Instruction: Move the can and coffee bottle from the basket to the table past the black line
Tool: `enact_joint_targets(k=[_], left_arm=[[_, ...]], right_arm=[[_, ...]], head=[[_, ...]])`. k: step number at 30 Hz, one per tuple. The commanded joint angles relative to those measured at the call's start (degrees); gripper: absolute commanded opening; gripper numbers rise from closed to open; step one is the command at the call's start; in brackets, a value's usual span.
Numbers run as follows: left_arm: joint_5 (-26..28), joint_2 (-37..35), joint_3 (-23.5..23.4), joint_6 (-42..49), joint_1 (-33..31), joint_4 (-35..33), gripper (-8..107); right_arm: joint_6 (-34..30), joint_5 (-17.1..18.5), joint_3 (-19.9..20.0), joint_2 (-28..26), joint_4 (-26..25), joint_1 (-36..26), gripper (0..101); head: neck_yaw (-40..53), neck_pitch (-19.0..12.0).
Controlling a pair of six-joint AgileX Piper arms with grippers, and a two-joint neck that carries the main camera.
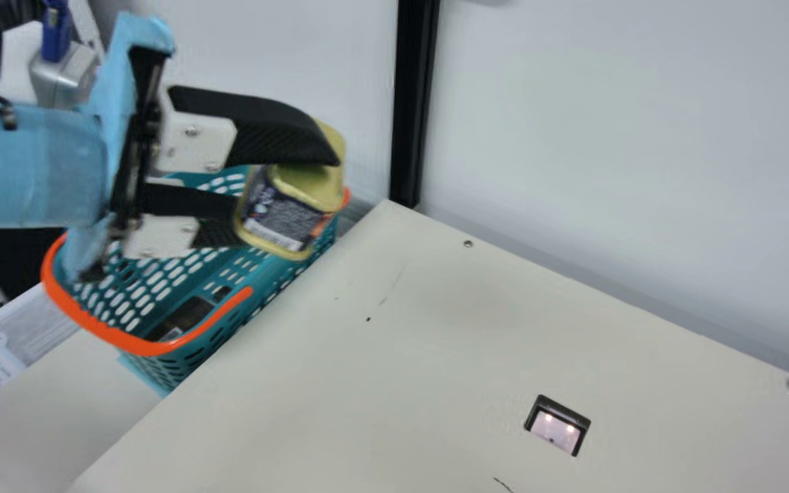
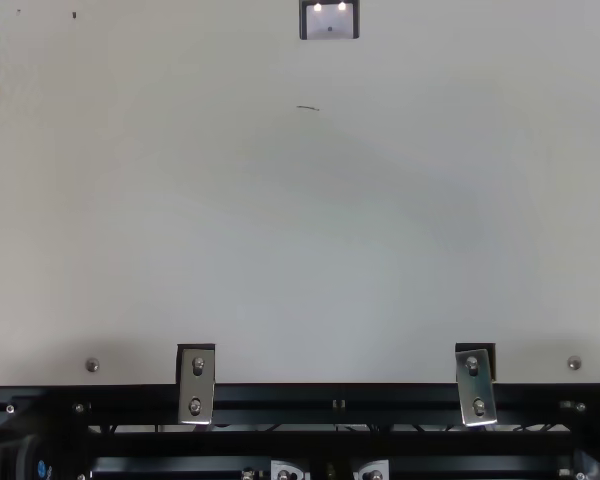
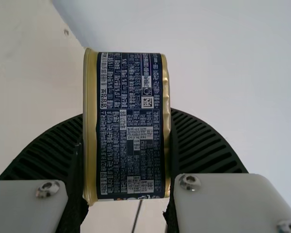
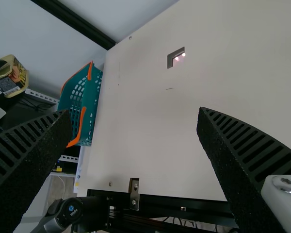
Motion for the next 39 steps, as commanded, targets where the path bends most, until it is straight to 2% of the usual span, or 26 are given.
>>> enact_joint_targets(k=[1,10,16,33,36,39], left_arm=[[0.0,0.0,0.0,0.0,0.0,0.0,10],[0.02,0.0,0.0,0.14,0.0,0.43,10],[0.02,0.0,0.0,0.14,0.0,0.43,10],[-0.2,0.21,0.12,1.62,0.71,-0.01,10],[-3.11,0.28,0.98,3.82,-0.15,1.45,10],[-8.67,0.18,3.14,6.27,-3.32,3.94,10]], right_arm=[[0.0,0.0,0.0,0.0,0.0,0.0,101],[0.0,0.0,0.0,0.0,0.0,0.0,101],[0.0,0.0,0.0,0.0,0.0,0.0,101],[0.0,0.0,0.0,0.0,0.0,0.0,101],[0.0,0.0,0.0,0.0,0.0,0.0,101],[0.0,0.0,0.0,0.0,0.0,0.0,101]], head=[[-3.12,0.7],[-19.79,3.84],[-25.2,8.35],[-25.2,8.35],[-25.2,8.35],[-25.2,8.35]])
